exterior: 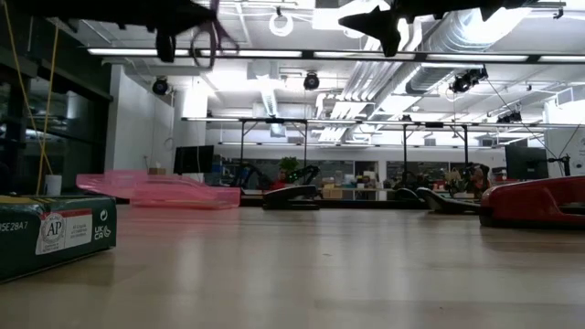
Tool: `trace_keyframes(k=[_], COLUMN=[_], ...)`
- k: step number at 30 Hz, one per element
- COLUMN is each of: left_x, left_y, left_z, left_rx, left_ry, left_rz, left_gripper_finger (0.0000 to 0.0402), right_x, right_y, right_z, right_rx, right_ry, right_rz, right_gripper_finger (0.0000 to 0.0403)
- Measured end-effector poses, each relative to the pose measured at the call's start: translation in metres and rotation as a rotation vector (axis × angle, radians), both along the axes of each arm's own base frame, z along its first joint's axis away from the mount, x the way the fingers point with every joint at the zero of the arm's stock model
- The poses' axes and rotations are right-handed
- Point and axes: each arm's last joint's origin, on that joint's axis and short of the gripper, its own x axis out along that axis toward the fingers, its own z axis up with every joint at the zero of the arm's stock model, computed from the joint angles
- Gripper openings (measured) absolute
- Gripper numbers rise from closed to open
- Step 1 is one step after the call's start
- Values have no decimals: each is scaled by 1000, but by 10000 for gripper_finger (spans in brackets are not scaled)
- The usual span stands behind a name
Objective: Pack school essentials
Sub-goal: Put the purple scissors into the pink supply box
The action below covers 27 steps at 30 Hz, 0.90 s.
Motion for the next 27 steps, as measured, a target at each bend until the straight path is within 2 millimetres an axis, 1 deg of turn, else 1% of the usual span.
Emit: trace_keyframes(k=[3,5,9,11,13,16,19,23,25,27], left_x=[4,3,-7,-10,-9,-3,8,21,23,21], left_y=[26,49,94,108,117,125,125,117,110,101], left_z=[10,10,-12,-23,-34,-48,-60,-76,-86,-101], left_rx=[20,10,-183,-273,-340,-420,-459,-502,-532,-584], left_ry=[93,134,146,151,149,147,153,109,45,-6], left_rz=[108,214,447,527,606,723,845,1011,1098,1172], left_gripper_finger=[0,0,0,0,0,0,0,0,0,0], right_x=[0,0,0,0,0,0,0,-1,-1,-1], right_y=[0,0,-1,-2,-2,-3,-3,-3,-3,-3], right_z=[0,0,0,0,0,-1,-2,-4,-5,-5], right_rx=[-1,-1,-3,-4,-5,-7,-10,-8,-6,-6], right_ry=[0,0,2,2,4,14,22,46,50,54], right_rz=[-10,-12,-43,-51,-69,-86,-88,-88,-88,-88], right_gripper_finger=[240,240,240,240,240,240,240,240,240,240])
